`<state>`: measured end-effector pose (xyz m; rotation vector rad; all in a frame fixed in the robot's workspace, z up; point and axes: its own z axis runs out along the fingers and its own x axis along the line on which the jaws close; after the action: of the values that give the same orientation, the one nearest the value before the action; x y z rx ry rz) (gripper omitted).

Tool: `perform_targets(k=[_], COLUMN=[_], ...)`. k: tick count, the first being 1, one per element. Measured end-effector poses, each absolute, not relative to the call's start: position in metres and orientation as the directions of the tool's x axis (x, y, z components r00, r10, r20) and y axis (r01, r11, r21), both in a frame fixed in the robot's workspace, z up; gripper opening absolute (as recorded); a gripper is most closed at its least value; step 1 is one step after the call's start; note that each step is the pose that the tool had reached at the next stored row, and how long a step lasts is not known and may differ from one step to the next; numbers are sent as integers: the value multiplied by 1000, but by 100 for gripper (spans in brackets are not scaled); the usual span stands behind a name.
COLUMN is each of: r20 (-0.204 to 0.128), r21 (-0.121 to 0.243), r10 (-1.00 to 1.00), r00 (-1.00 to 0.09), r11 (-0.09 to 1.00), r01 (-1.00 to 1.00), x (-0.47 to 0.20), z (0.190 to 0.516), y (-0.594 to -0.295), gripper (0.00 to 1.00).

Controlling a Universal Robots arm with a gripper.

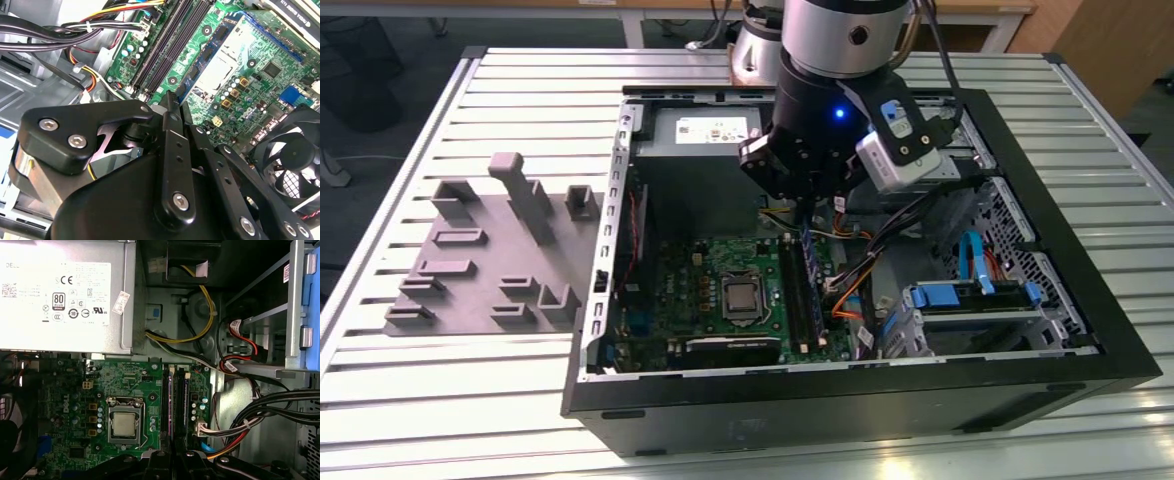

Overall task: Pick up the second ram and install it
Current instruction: 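Insert the second ram into the second slot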

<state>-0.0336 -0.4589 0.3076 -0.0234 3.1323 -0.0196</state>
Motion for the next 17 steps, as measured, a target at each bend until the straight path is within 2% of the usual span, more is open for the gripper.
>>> perform_targets(k=[17], r20=[-5], r21=[-11], r10=[-12], r00=[-1000], r11=[1000], r01=[-12], x=[-33], z=[301], y=[-459], gripper=[14])
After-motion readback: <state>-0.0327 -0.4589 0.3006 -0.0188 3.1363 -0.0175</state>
